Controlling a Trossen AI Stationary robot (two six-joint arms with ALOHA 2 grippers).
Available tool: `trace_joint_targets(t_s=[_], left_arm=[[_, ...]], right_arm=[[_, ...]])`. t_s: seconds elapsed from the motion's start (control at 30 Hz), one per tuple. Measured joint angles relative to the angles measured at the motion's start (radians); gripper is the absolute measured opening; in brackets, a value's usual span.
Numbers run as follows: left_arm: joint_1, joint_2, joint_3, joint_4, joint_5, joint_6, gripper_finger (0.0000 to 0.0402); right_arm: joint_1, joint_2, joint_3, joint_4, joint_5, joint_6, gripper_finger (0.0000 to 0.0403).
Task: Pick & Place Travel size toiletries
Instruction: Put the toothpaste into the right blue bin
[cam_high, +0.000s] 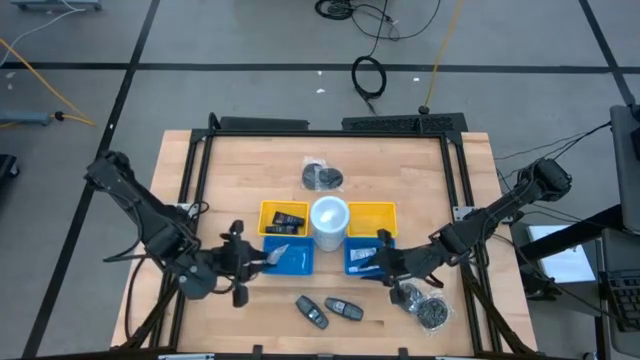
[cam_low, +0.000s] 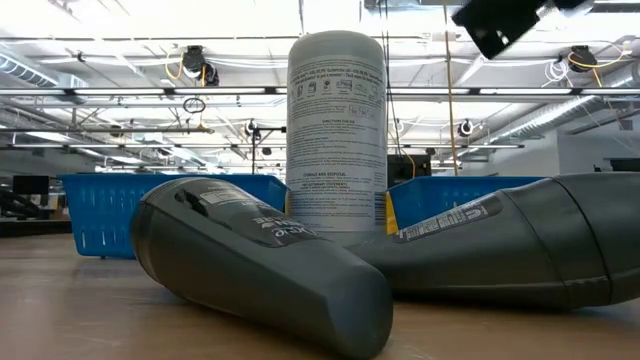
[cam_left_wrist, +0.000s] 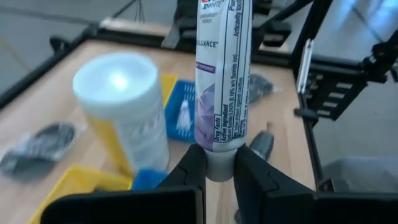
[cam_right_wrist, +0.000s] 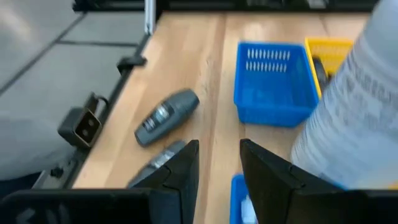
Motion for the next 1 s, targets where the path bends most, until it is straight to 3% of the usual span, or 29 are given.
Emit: trace_joint_targets(t_s=[0.8,1.0], left_arm=[[0.040,0.252,0.000,0.675,-0.016,0.513,0.0033],[0.096,0.317,0.000,0.789,0.064,0.542,0.0033]], right_arm=[[0.000,0.000,0.000,0.461,0.000,-0.271,0.0112],[0.000,0.000,0.000,0.563,0.000,-0.332,0.0112]])
